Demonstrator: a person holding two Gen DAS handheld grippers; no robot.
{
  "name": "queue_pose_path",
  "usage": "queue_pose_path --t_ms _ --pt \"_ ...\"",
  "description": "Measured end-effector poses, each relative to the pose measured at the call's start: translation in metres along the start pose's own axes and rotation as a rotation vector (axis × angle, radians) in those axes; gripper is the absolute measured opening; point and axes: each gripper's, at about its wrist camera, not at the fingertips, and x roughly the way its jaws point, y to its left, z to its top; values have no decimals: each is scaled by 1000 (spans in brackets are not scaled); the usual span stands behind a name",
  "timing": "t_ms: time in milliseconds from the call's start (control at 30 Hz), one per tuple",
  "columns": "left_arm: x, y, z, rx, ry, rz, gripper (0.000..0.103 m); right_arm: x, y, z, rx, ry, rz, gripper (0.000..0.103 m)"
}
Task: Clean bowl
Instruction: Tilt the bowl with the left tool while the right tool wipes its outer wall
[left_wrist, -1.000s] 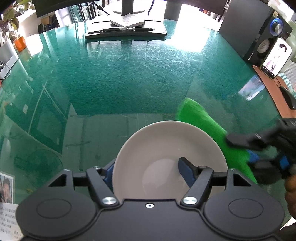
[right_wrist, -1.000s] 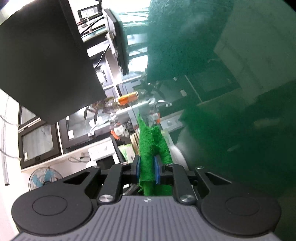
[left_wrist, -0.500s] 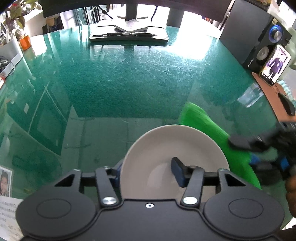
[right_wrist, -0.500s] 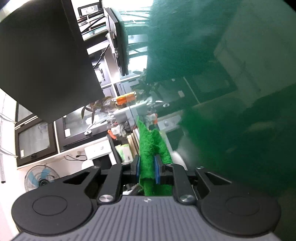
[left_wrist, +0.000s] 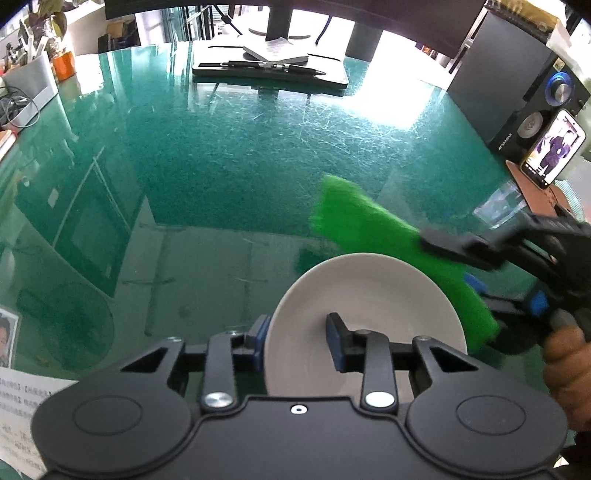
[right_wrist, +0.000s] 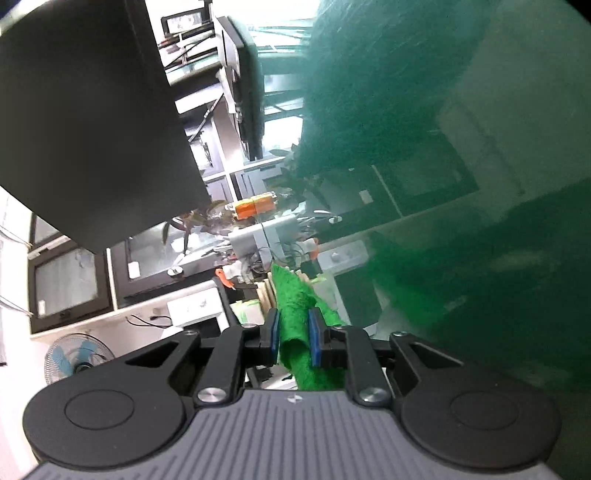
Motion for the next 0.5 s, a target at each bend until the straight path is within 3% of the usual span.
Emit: queue_pose_path --t_ms 200,500 --pt "-3 -1 -5 11 -13 7 31 -22 -13 -12 42 10 -5 17" --pt "-4 -1 -5 -21 -7 -12 25 22 2 10 12 -8 16 17"
